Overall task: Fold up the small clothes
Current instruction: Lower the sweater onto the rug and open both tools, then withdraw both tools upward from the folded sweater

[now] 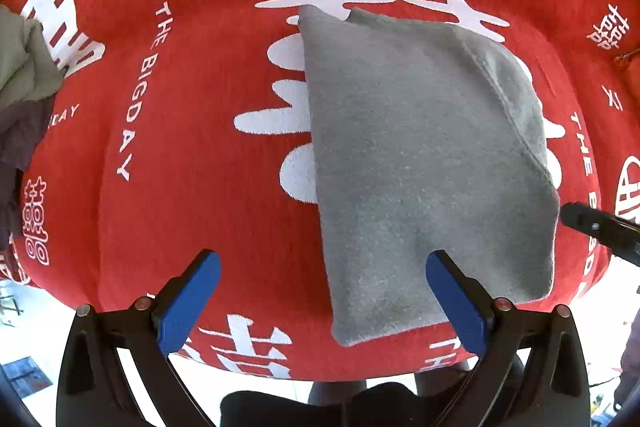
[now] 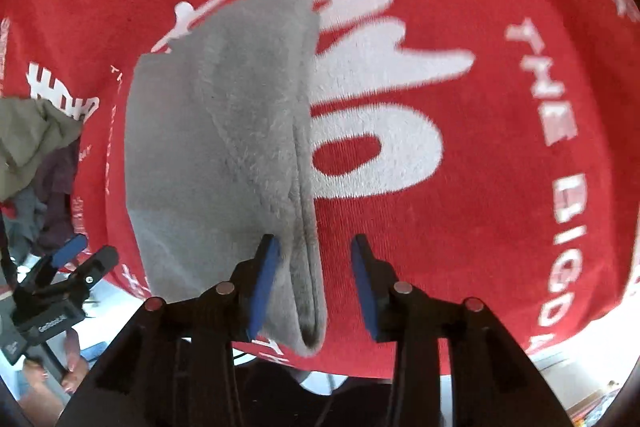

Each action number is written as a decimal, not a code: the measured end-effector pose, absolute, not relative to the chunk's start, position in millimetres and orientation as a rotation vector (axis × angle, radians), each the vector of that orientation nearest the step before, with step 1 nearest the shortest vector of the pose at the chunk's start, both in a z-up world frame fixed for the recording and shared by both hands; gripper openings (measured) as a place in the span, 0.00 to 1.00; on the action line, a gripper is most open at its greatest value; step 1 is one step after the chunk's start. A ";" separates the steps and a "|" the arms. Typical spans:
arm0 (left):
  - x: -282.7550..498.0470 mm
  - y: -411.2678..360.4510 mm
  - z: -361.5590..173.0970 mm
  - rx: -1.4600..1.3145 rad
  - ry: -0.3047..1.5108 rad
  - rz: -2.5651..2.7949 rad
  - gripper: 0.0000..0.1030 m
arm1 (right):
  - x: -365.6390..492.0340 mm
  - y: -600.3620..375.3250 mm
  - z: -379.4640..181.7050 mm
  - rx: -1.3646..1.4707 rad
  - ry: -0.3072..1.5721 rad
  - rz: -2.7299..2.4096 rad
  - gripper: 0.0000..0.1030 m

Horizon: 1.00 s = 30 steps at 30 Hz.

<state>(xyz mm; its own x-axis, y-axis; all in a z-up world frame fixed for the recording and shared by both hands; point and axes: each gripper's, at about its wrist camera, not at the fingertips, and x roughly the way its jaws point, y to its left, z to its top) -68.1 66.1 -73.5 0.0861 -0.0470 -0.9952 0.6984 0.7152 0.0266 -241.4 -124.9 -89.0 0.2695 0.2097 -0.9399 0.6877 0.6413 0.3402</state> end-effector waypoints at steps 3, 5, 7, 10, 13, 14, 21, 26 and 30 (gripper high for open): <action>-69.5 67.1 -71.6 0.586 1.375 -0.593 1.00 | -230.8 -107.0 -69.1 0.780 1.238 -0.308 0.35; -70.7 66.9 -72.0 0.600 1.359 -0.580 1.00 | -221.9 -94.0 -79.9 0.761 1.278 -0.266 0.35; -71.0 67.1 -73.0 0.610 1.358 -0.572 1.00 | -218.4 -83.7 -111.2 0.740 1.394 -0.276 0.35; -70.7 69.2 -71.1 0.619 1.360 -0.560 1.00 | -241.6 -88.6 -147.6 0.845 1.494 -0.361 0.42; -71.4 70.9 -70.3 0.627 1.369 -0.571 1.00 | -270.7 -102.4 -142.1 1.008 1.428 -0.439 0.46; -71.5 71.0 -70.8 0.630 1.380 -0.572 1.00 | -273.4 -103.4 -137.8 0.996 1.428 -0.448 0.47; -75.0 68.5 -51.0 0.647 1.380 -0.584 1.00 | -252.0 -107.5 -86.3 0.881 1.401 -0.487 0.56; -77.1 66.3 -27.1 0.665 1.373 -0.579 1.00 | -228.8 -102.4 -37.7 0.797 1.339 -0.476 0.69; -75.0 67.5 -7.6 0.647 1.377 -0.570 1.00 | -212.3 -91.6 -12.5 0.753 1.324 -0.471 0.75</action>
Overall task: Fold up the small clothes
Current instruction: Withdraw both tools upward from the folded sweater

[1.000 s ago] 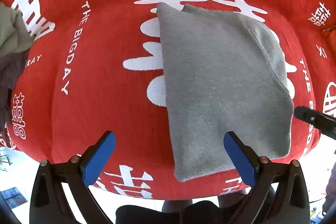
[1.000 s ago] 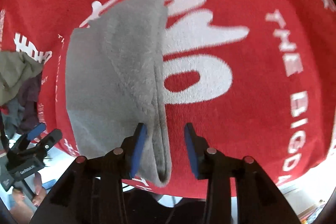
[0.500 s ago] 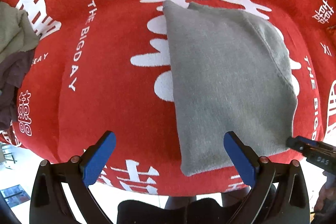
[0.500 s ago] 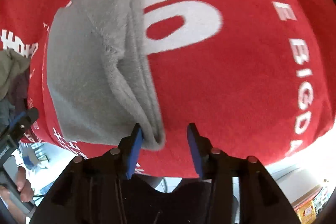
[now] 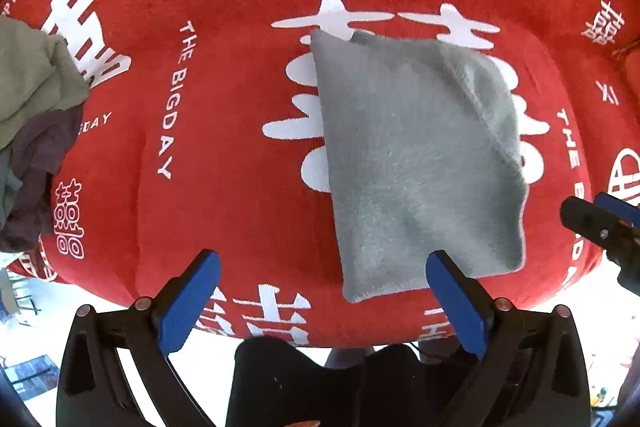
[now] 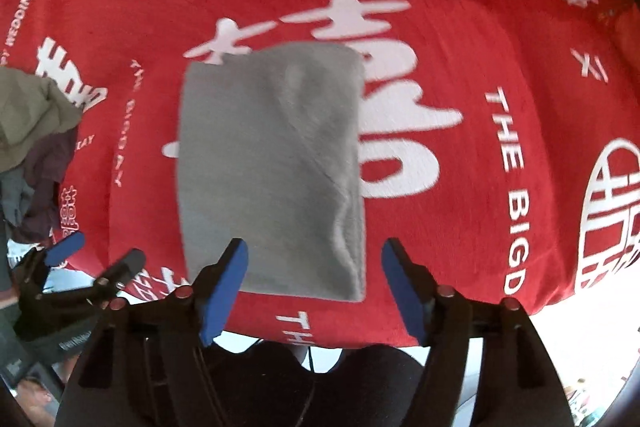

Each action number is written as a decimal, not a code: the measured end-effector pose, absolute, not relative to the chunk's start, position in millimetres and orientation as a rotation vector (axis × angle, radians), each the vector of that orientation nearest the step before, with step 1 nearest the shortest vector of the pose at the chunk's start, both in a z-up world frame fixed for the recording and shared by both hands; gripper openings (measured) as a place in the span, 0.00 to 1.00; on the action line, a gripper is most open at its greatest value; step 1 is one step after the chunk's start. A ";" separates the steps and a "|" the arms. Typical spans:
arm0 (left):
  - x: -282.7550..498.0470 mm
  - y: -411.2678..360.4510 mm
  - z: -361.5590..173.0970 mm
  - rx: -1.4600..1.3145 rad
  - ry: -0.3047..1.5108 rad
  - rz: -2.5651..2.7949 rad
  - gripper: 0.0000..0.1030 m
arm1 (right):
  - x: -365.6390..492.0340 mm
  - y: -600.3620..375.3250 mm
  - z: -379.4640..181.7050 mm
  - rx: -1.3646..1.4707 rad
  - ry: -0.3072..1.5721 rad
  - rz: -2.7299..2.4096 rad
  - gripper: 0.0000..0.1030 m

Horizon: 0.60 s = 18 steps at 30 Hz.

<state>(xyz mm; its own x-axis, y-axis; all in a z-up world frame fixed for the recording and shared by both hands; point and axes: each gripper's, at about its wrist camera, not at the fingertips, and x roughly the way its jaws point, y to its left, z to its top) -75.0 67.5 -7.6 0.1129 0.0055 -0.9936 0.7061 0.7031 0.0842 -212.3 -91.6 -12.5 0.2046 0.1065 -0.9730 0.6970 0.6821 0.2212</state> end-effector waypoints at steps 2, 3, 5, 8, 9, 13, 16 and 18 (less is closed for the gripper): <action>-72.6 68.4 1.4 0.632 1.376 -0.564 1.00 | -205.3 -88.5 -0.8 0.725 1.316 -0.477 0.78; -71.6 68.5 3.8 0.628 1.379 -0.562 1.00 | -200.6 -85.4 4.6 0.702 1.313 -0.485 0.78; -68.3 68.8 10.3 0.617 1.392 -0.554 1.00 | -195.1 -78.4 13.9 0.669 1.303 -0.498 0.82; -65.4 69.5 17.2 0.601 1.401 -0.545 1.00 | -193.3 -75.7 27.7 0.640 1.284 -0.524 0.84; -64.7 69.4 18.9 0.599 1.401 -0.542 1.00 | -191.4 -76.4 30.5 0.634 1.288 -0.527 0.85; -62.1 69.7 23.9 0.603 1.401 -0.534 1.00 | -188.1 -75.1 36.4 0.619 1.314 -0.542 1.00; -61.3 70.6 26.2 0.609 1.401 -0.534 1.00 | -186.6 -72.9 36.8 0.619 1.348 -0.538 1.00; -61.0 71.1 28.6 0.617 1.395 -0.534 1.00 | -186.5 -73.4 36.2 0.620 1.365 -0.542 1.00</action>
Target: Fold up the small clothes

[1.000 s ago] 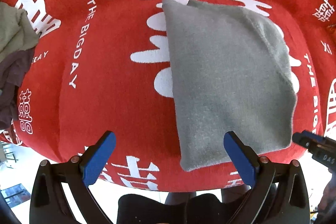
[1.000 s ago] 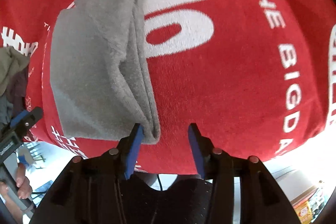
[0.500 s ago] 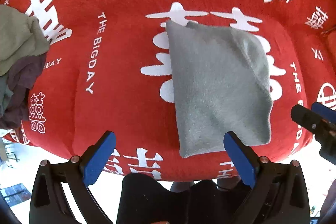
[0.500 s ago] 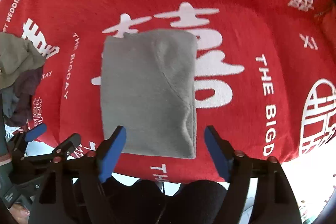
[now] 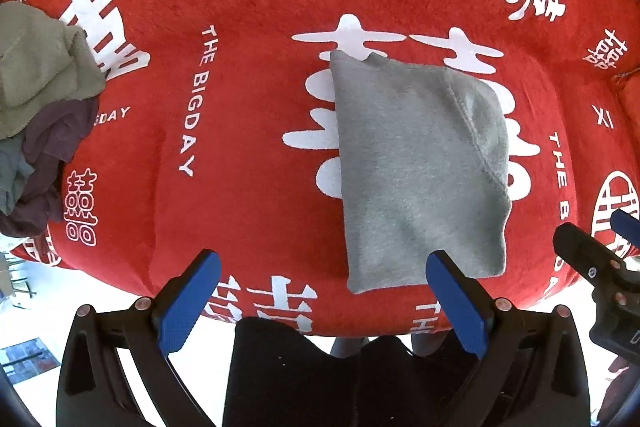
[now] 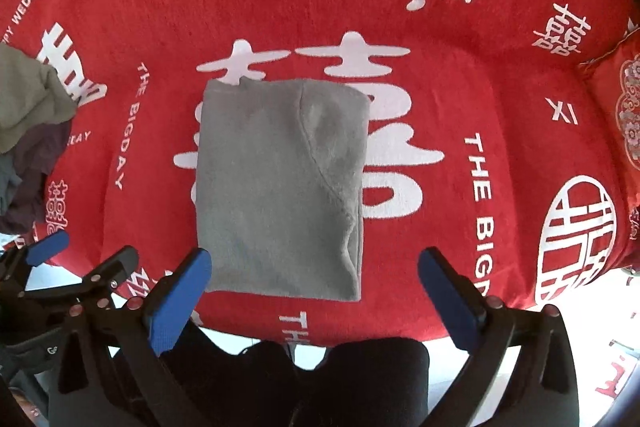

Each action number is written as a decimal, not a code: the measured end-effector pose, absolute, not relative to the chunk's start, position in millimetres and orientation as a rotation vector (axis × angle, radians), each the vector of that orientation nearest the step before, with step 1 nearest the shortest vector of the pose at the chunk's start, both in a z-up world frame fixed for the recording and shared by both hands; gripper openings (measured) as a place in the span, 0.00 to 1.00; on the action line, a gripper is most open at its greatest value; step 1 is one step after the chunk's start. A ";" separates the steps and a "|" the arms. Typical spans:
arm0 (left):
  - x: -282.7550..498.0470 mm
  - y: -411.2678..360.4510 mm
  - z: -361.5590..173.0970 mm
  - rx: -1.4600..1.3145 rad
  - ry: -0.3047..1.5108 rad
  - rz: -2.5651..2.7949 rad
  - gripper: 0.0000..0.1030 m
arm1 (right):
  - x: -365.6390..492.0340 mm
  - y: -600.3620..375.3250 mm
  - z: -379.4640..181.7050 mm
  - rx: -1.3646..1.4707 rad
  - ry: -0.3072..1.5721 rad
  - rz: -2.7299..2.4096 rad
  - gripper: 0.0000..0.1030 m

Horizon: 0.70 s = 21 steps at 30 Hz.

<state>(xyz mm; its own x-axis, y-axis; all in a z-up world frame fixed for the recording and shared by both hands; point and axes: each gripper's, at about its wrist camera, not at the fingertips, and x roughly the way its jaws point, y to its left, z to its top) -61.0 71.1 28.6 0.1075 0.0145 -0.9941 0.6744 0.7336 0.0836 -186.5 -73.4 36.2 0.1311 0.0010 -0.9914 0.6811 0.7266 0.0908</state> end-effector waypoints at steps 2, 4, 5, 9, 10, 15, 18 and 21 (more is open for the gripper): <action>-60.9 72.2 30.8 0.623 1.388 -0.534 1.00 | -186.5 -74.0 35.8 0.630 1.381 -0.547 1.00; -60.3 73.3 33.1 0.627 1.385 -0.533 1.00 | -186.1 -75.3 34.7 0.645 1.396 -0.546 1.00; -59.7 73.3 34.0 0.627 1.386 -0.533 1.00 | -185.7 -76.1 33.5 0.657 1.405 -0.542 1.00; -59.2 73.9 37.8 0.624 1.384 -0.538 1.00 | -183.3 -77.0 35.3 0.653 1.414 -0.546 1.00; -59.5 73.9 39.2 0.628 1.382 -0.541 1.00 | -182.2 -76.7 36.5 0.646 1.414 -0.547 1.00; -60.5 73.8 43.5 0.638 1.379 -0.547 1.00 | -177.8 -77.4 41.2 0.616 1.412 -0.562 1.00; -60.3 73.6 44.2 0.636 1.384 -0.546 1.00 | -176.1 -79.2 42.9 0.606 1.411 -0.573 1.00; -60.4 73.7 44.9 0.637 1.379 -0.548 1.00 | -175.6 -81.5 43.5 0.612 1.412 -0.574 1.00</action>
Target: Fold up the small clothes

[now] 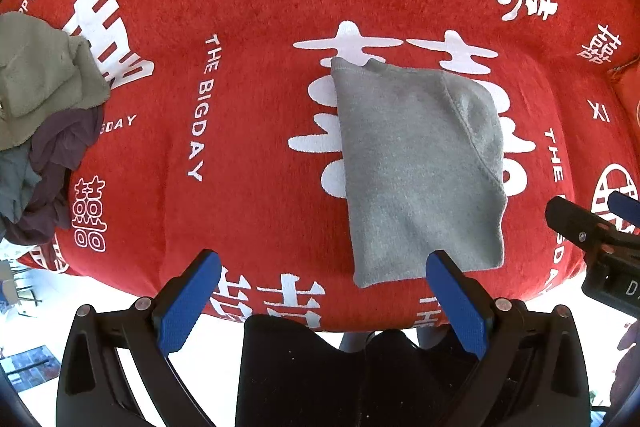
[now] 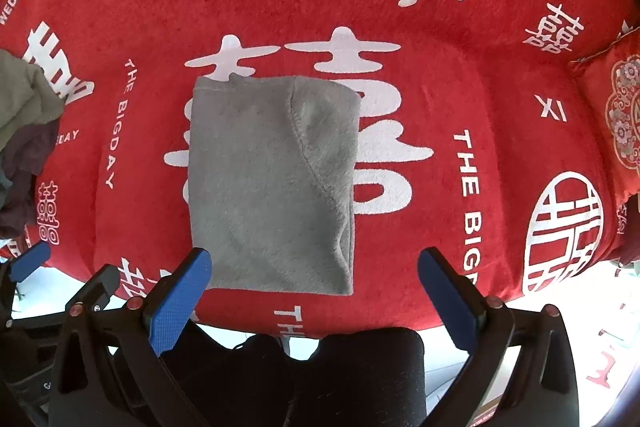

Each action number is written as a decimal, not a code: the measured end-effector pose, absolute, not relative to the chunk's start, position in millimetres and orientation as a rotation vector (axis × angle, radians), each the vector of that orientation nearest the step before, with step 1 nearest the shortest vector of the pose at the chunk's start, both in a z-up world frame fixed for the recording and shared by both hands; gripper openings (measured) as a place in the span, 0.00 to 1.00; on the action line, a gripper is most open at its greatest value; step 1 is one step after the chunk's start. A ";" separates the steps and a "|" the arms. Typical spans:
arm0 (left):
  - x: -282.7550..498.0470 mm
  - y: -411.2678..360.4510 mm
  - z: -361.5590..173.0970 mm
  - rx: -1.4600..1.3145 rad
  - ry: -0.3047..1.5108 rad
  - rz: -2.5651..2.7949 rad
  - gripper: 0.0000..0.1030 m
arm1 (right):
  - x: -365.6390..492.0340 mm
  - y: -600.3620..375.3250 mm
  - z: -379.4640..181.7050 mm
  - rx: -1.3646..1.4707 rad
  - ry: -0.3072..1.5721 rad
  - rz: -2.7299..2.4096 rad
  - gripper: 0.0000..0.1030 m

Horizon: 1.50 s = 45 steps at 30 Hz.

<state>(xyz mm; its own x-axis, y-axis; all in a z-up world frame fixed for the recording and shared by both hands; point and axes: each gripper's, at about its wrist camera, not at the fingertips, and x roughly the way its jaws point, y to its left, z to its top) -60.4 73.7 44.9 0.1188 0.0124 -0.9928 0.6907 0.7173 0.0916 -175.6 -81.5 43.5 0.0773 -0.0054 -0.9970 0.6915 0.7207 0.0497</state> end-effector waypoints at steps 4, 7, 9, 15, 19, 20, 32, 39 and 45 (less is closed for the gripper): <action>-60.3 73.1 46.4 0.632 1.377 -0.544 1.00 | -175.4 -81.1 44.8 0.609 1.412 -0.576 1.00; -61.0 72.9 47.6 0.632 1.376 -0.539 1.00 | -175.7 -80.6 45.8 0.605 1.411 -0.580 1.00; -61.8 73.0 47.9 0.632 1.376 -0.538 1.00 | -175.9 -81.0 46.7 0.606 1.409 -0.579 1.00; -61.4 72.5 48.7 0.629 1.375 -0.536 1.00 | -177.7 -81.2 48.0 0.607 1.409 -0.580 1.00; -62.1 73.9 49.7 0.623 1.373 -0.532 1.00 | -178.0 -80.8 48.3 0.605 1.409 -0.580 1.00; -62.1 73.9 49.8 0.624 1.373 -0.532 1.00 | -178.1 -80.4 48.4 0.606 1.409 -0.580 1.00; -61.6 74.0 51.5 0.616 1.364 -0.521 1.00 | -178.9 -80.3 50.1 0.595 1.409 -0.585 1.00; -60.2 70.8 51.3 0.619 1.361 -0.523 1.00 | -179.5 -80.3 50.0 0.596 1.407 -0.587 1.00; -60.0 69.3 51.6 0.617 1.361 -0.520 1.00 | -179.8 -81.0 49.4 0.593 1.409 -0.589 1.00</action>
<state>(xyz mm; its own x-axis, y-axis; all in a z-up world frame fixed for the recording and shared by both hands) -60.0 69.3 51.6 0.1427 0.0101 -0.9897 0.6678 0.7371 0.1038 -179.8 -81.0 49.4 0.0728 -0.0263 -0.9970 0.6909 0.7223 0.0314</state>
